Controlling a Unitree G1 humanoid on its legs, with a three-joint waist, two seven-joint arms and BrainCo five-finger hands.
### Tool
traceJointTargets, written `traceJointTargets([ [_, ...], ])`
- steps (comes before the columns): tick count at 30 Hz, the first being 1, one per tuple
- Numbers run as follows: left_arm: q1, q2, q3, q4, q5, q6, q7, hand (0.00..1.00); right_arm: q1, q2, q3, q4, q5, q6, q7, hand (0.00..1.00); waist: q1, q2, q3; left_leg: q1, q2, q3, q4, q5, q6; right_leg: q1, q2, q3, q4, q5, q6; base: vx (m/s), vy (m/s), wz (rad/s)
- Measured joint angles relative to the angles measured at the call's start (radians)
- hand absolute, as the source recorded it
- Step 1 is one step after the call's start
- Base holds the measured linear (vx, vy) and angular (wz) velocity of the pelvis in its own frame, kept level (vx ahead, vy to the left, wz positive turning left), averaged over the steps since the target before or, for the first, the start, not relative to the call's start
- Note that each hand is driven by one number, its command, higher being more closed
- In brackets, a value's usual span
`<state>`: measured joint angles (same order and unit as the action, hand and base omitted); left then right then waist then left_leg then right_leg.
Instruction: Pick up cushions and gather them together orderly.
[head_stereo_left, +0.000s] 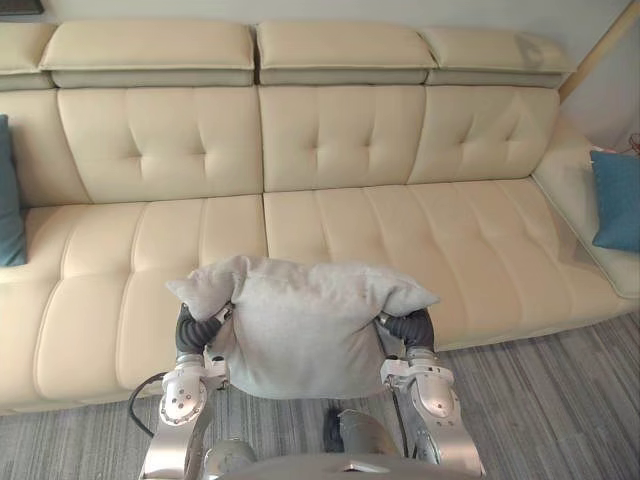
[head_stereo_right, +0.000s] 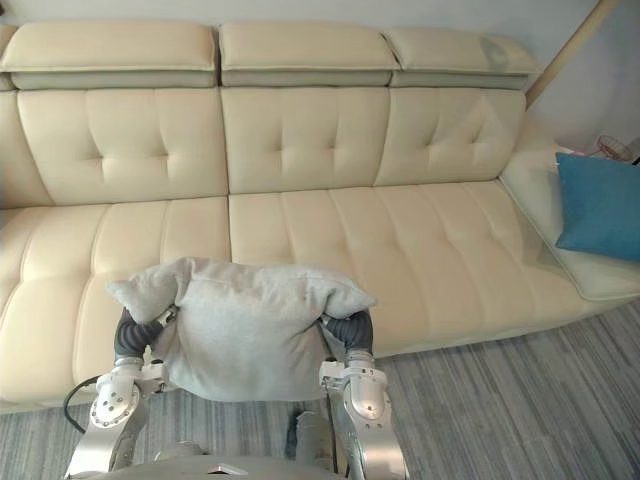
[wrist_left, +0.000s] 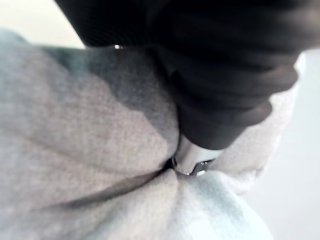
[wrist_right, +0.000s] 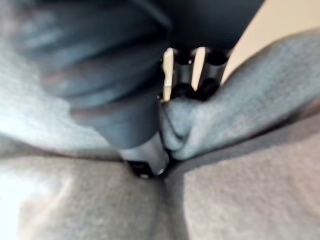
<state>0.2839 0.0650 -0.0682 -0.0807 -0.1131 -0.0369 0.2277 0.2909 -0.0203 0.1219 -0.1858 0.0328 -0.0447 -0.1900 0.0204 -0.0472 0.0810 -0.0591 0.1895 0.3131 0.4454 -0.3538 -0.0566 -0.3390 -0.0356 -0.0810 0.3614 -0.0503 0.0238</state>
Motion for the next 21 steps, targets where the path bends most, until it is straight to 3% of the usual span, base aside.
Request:
traceJointTargets([
  [1, -0.015, -0.028, -0.002, 0.014, 0.001, 0.002, -0.009, 1.0, -0.011, -0.032, -0.01, -0.003, 0.0, 0.0, 0.0, 1.0, 0.008, 0.047, 0.02, 0.006, 0.03, -0.032, -0.002, -0.011, -0.004, 0.021, 0.03, -0.016, -0.014, 0.015, -0.013, 0.12, -0.165, -0.15],
  [6, -0.038, -0.048, -0.013, 0.012, 0.012, 0.0, -0.021, 1.0, 0.016, -0.048, -0.027, -0.052, 0.0, -0.001, 0.001, 1.0, 0.004, 0.054, 0.021, 0.052, -0.01, -0.065, -0.142, 0.059, -0.031, 0.023, 0.013, -0.019, -0.017, -0.015, -0.017, 0.02, -0.078, 0.12],
  [9, -0.027, -0.048, -0.013, 0.008, 0.011, -0.003, -0.022, 1.0, 0.032, -0.045, -0.026, -0.074, 0.0, -0.002, 0.006, 1.0, 0.008, 0.061, 0.023, 0.043, -0.015, -0.1, -0.124, 0.07, -0.026, 0.044, -0.008, -0.059, -0.005, -0.048, -0.016, -0.03, -0.04, 0.55],
  [12, -0.007, -0.049, -0.017, 0.007, 0.01, -0.003, -0.025, 1.0, 0.062, -0.047, -0.023, -0.077, 0.001, -0.002, 0.006, 1.0, 0.019, 0.081, 0.038, -0.045, 0.027, -0.131, 0.136, 0.076, -0.011, 0.105, -0.01, -0.107, -0.01, -0.083, -0.021, -0.02, -0.051, 0.48],
  [13, 0.009, -0.049, -0.017, -0.008, 0.01, -0.003, -0.025, 1.0, 0.072, -0.049, -0.019, -0.084, 0.002, -0.002, 0.006, 1.0, 0.021, 0.095, 0.042, -0.103, 0.052, -0.137, 0.264, 0.108, 0.035, 0.124, -0.006, -0.12, -0.009, -0.093, -0.026, -0.01, -0.057, 0.19],
  [16, 0.027, -0.053, -0.02, -0.04, 0.01, -0.005, -0.034, 1.0, 0.108, -0.05, -0.016, -0.146, 0.002, -0.001, 0.006, 1.0, 0.027, 0.098, 0.044, -0.19, 0.078, -0.131, 0.381, 0.185, 0.053, 0.135, -0.004, -0.113, -0.039, -0.092, -0.035, 0.04, -0.023, 0.02],
  [19, 0.029, -0.063, -0.038, -0.044, 0.01, -0.005, -0.043, 1.0, 0.106, -0.05, -0.027, -0.191, 0.002, -0.001, 0.001, 1.0, 0.025, 0.1, 0.042, -0.18, 0.059, -0.118, 0.205, 0.07, 0.051, 0.129, -0.005, -0.09, -0.059, -0.076, -0.057, 0.08, 0.06, -0.01],
  [20, 0.031, -0.064, -0.042, -0.044, 0.01, -0.005, -0.044, 1.0, 0.105, -0.051, -0.029, -0.191, 0.002, -0.001, -0.001, 1.0, 0.027, 0.097, 0.04, -0.171, 0.053, -0.119, 0.141, 0.068, 0.048, 0.128, -0.007, -0.089, -0.057, -0.074, -0.052, 0.08, 0.144, -0.17],
  [21, 0.042, -0.066, -0.045, -0.044, 0.01, -0.005, -0.047, 1.0, 0.104, -0.056, -0.03, -0.19, 0.001, -0.002, -0.002, 1.0, 0.032, 0.108, 0.031, -0.131, 0.041, -0.121, -0.002, 0.111, 0.017, 0.118, -0.008, -0.082, -0.037, -0.082, -0.033, 0.07, 0.155, -0.4],
])
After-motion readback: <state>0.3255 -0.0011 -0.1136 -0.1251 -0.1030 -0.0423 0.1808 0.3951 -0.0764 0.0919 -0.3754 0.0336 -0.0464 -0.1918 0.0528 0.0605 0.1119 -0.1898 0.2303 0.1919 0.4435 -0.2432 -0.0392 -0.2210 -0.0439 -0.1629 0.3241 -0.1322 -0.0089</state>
